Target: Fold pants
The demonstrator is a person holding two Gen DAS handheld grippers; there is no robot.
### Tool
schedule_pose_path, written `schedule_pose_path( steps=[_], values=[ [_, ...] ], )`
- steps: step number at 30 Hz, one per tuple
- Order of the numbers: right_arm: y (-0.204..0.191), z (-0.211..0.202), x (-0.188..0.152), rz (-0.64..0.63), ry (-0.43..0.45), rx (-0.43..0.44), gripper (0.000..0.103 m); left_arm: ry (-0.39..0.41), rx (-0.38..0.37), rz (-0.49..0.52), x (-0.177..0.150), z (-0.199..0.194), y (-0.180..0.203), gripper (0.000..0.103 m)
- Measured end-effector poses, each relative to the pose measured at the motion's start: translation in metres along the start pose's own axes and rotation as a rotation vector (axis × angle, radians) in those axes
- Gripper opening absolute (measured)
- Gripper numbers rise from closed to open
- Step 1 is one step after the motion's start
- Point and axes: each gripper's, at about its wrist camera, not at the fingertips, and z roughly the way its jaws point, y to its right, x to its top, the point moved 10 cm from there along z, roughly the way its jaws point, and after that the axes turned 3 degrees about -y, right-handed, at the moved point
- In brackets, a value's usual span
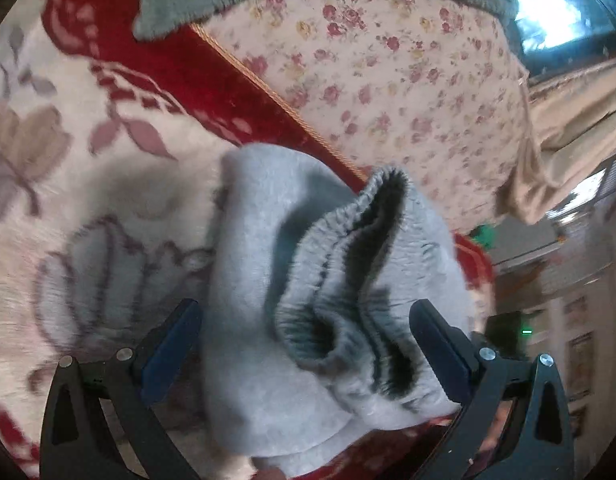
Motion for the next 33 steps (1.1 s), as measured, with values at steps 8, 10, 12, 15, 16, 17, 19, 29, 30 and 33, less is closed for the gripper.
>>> schedule_pose_path(
  steps=[8, 10, 12, 15, 16, 17, 19, 29, 30, 33],
  values=[
    [0.001, 0.021, 0.001, 0.037, -0.064, 0.164, 0.103, -0.015, -0.052, 0.023, 0.007, 0.014, 0.003, 0.103],
    [0.000, 0.021, 0.000, 0.033, -0.074, 0.171, 0.103, -0.040, -0.028, 0.020, 0.007, 0.021, -0.002, 0.103],
    [0.000, 0.019, 0.001, 0.024, -0.082, 0.168, 0.103, -0.069, -0.016, 0.017, 0.005, 0.026, -0.007, 0.103],
    [0.000, 0.017, 0.000, 0.005, -0.066, 0.180, 0.103, -0.095, -0.047, -0.002, 0.003, 0.036, -0.013, 0.103],
    [0.001, 0.018, 0.000, 0.006, -0.043, 0.200, 0.103, -0.091, -0.063, -0.013, 0.003, 0.037, -0.014, 0.103],
    [0.002, 0.019, 0.003, 0.007, -0.028, 0.214, 0.103, -0.079, -0.069, -0.028, 0.003, 0.039, -0.015, 0.103],
    [0.002, 0.022, 0.005, 0.004, 0.002, 0.239, 0.103, -0.070, -0.060, -0.019, 0.002, 0.041, -0.014, 0.103],
    [-0.011, 0.021, 0.005, 0.022, -0.017, 0.209, 0.101, -0.098, -0.059, -0.005, -0.002, 0.038, 0.004, 0.084],
    [-0.015, 0.019, 0.004, -0.003, -0.015, 0.196, 0.099, -0.093, -0.056, 0.001, -0.002, 0.034, 0.007, 0.080],
    [-0.021, 0.014, 0.003, -0.044, -0.015, 0.152, 0.093, -0.084, -0.014, 0.027, -0.004, 0.030, 0.015, 0.075]
  ],
)
